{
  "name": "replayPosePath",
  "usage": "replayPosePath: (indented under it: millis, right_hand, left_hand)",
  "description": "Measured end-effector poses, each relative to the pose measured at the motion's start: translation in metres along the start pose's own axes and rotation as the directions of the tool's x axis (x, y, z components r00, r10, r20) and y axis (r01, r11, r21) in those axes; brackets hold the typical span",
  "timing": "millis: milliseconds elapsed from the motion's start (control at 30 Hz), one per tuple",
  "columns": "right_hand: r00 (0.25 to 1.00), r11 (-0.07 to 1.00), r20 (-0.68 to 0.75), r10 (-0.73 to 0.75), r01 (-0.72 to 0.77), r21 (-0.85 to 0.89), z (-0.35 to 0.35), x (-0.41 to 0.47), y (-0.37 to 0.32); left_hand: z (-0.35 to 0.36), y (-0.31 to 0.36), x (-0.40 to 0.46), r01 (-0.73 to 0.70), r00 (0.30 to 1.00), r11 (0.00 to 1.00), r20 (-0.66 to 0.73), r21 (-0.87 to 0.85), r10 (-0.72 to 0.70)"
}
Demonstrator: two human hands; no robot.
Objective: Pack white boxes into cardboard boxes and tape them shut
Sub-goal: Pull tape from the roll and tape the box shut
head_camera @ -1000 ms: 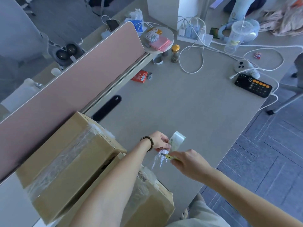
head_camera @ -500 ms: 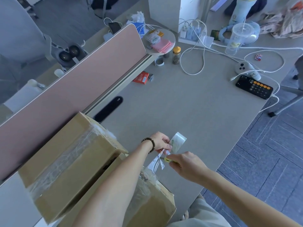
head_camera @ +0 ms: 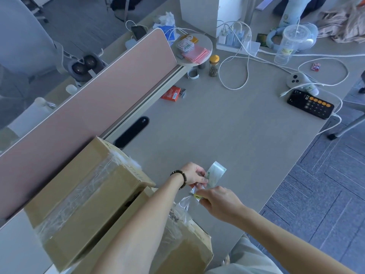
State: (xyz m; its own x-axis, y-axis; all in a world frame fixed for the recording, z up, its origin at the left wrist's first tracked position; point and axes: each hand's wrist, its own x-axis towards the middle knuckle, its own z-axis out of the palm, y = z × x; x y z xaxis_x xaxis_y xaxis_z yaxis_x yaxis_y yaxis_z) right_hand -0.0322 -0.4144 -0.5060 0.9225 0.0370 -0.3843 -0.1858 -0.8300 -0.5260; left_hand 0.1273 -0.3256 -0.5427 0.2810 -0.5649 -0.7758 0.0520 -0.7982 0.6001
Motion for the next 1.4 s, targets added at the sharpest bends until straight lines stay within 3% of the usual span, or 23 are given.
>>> replayPosePath:
  millis: [700, 933, 1067, 1167, 1233, 1400]
  right_hand:
    - [0.989, 0.994, 0.114, 0.091, -0.097, 0.051, 0.012, -0.011, 0.020]
    - [0.958, 0.958, 0.129, 0.256, -0.269, 0.094, -0.005, -0.009, 0.041]
    - [0.944, 0.895, 0.235, 0.232, -0.302, 0.330, -0.046, -0.006, 0.065]
    - [0.957, 0.725, 0.131, 0.260, -0.283, 0.628, -0.077, -0.005, 0.084]
    - [0.933, 0.633, 0.034, 0.358, -0.269, 0.726, -0.086, 0.000, 0.096]
    - [0.770, 0.604, -0.097, 0.630, -0.408, 0.685, -0.084, 0.029, 0.121]
  left_hand:
    - [0.004, -0.008, 0.004, -0.030, 0.997, 0.992, -0.071, -0.123, 0.022]
    - [0.005, 0.002, 0.011, -0.058, 0.996, 0.993, -0.075, -0.099, 0.051]
    - [0.001, 0.001, 0.013, -0.042, 0.996, 0.995, -0.079, -0.090, 0.035]
    - [-0.001, 0.000, 0.014, -0.026, 0.997, 0.995, -0.072, -0.100, 0.019]
    - [-0.001, -0.001, 0.013, -0.012, 0.998, 0.995, -0.056, -0.099, 0.006]
    - [0.002, -0.005, 0.009, 0.022, 0.997, 0.994, -0.077, -0.107, -0.031]
